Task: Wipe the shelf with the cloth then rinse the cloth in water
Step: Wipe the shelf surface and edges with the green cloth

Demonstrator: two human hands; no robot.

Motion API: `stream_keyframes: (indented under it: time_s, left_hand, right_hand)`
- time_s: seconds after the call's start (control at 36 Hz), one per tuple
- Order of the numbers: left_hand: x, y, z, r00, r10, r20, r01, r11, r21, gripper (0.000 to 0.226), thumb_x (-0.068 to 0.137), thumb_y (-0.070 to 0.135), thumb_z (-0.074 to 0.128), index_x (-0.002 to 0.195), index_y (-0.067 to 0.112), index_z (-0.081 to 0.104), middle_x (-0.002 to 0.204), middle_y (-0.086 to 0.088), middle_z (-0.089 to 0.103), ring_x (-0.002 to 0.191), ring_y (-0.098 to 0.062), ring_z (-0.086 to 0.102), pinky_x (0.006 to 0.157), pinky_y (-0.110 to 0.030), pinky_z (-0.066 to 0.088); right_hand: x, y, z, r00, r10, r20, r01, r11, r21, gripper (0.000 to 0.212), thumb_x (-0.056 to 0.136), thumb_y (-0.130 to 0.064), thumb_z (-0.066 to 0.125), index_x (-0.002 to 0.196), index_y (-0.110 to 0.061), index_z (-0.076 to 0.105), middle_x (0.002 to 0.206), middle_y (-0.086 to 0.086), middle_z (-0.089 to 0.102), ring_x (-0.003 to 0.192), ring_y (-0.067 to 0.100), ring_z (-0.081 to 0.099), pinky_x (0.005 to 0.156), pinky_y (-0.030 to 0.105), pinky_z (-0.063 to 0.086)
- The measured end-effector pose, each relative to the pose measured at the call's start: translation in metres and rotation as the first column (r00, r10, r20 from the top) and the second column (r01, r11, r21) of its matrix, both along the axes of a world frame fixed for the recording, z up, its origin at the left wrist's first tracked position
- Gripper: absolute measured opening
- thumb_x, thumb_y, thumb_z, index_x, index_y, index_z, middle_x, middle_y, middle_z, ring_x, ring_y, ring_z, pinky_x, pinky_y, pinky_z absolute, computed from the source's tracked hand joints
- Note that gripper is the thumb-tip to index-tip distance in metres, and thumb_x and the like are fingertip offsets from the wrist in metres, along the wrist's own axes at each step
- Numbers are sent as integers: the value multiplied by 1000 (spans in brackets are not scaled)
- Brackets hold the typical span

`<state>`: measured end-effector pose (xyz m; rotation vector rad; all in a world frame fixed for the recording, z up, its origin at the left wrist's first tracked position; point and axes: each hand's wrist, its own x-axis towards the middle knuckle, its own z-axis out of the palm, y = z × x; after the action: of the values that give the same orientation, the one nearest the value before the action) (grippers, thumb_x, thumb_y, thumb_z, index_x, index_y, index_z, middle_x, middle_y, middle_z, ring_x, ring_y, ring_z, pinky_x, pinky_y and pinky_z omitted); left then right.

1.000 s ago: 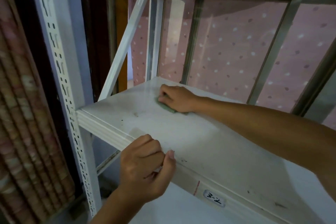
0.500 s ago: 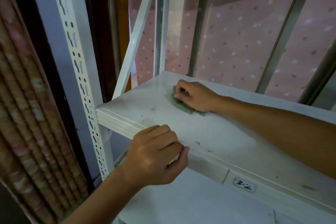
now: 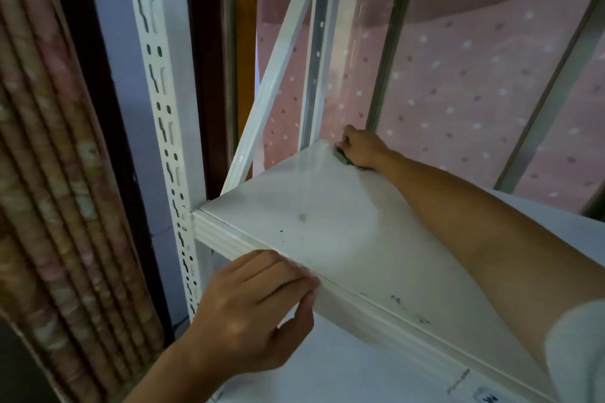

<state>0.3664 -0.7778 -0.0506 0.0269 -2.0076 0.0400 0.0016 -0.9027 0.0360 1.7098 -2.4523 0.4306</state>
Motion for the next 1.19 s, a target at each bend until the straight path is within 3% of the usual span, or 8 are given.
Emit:
stream_keyframes:
  time_s: [0.39, 0.5, 0.61, 0.75, 0.92, 1.0, 1.11, 1.19]
  left_hand:
    - [6, 6, 1, 999, 30, -11, -30, 1000, -6, 12, 86, 10, 71, 84, 6, 83, 93, -3, 80, 83, -18, 75, 78, -29, 60]
    - [8, 4, 4, 999, 27, -40, -27, 1000, 0, 11, 84, 7, 74, 74, 5, 81, 87, -2, 80, 82, -16, 76, 74, -29, 60]
    - [10, 4, 6, 995, 4, -104, 2, 998, 55, 38, 89, 4, 69, 51, 3, 66, 63, -5, 70, 62, -23, 71, 60, -33, 57]
    - [12, -1, 12, 989, 29, -147, -14, 995, 100, 47, 91, 3, 66, 46, 0, 56, 52, -11, 58, 45, -30, 52, 46, -39, 43]
    - [27, -26, 6, 986, 145, -82, -133, 981, 141, 38, 93, 9, 69, 55, 2, 64, 60, -6, 62, 54, -25, 57, 49, -39, 47]
    - [34, -31, 11, 971, 227, -81, -217, 969, 115, 21, 90, 12, 75, 71, 4, 74, 76, -4, 71, 68, -21, 66, 63, -33, 54]
    - [37, -36, 13, 956, 290, -48, -285, 954, 91, 4, 86, 3, 74, 83, 1, 75, 86, -8, 72, 77, -23, 68, 71, -32, 55]
    - [39, -37, 11, 952, 303, -31, -300, 950, 91, 4, 90, -2, 70, 89, -2, 74, 88, -11, 72, 77, -24, 68, 72, -31, 54]
  right_hand:
    - [140, 32, -3, 815, 573, 88, -579, 811, 80, 21, 99, -41, 54, 96, -21, 49, 90, -1, 61, 81, 15, 58, 78, 42, 53]
    - [168, 84, 0, 712, 695, 96, -702, 708, 75, 17, 97, -34, 60, 93, -20, 51, 87, -5, 60, 76, 7, 54, 69, 27, 45]
    - [182, 134, -1, 610, 787, 89, -792, 610, 35, 15, 95, -32, 63, 94, -20, 55, 86, -12, 56, 74, 2, 52, 68, 20, 41]
    - [179, 148, 2, 577, 809, 111, -814, 581, -4, 12, 95, -27, 65, 93, -17, 58, 85, -15, 55, 74, 0, 53, 70, 13, 39]
    - [169, 102, -4, 692, 699, 178, -665, 714, -217, 13, 94, -27, 66, 91, -20, 56, 82, -3, 62, 74, 13, 57, 71, 36, 50]
    - [180, 77, -3, 711, 686, 158, -673, 728, -130, 15, 95, -32, 64, 96, -20, 56, 88, -3, 63, 79, 13, 58, 73, 39, 50]
    - [208, 54, 8, 688, 722, 79, -725, 689, 18, 17, 98, -36, 58, 99, -20, 54, 84, -18, 56, 78, -2, 54, 64, 17, 39]
    - [225, 46, 14, 641, 767, 17, -763, 635, 121, 14, 101, -36, 54, 100, -22, 51, 85, -11, 57, 74, 4, 53, 62, 21, 40]
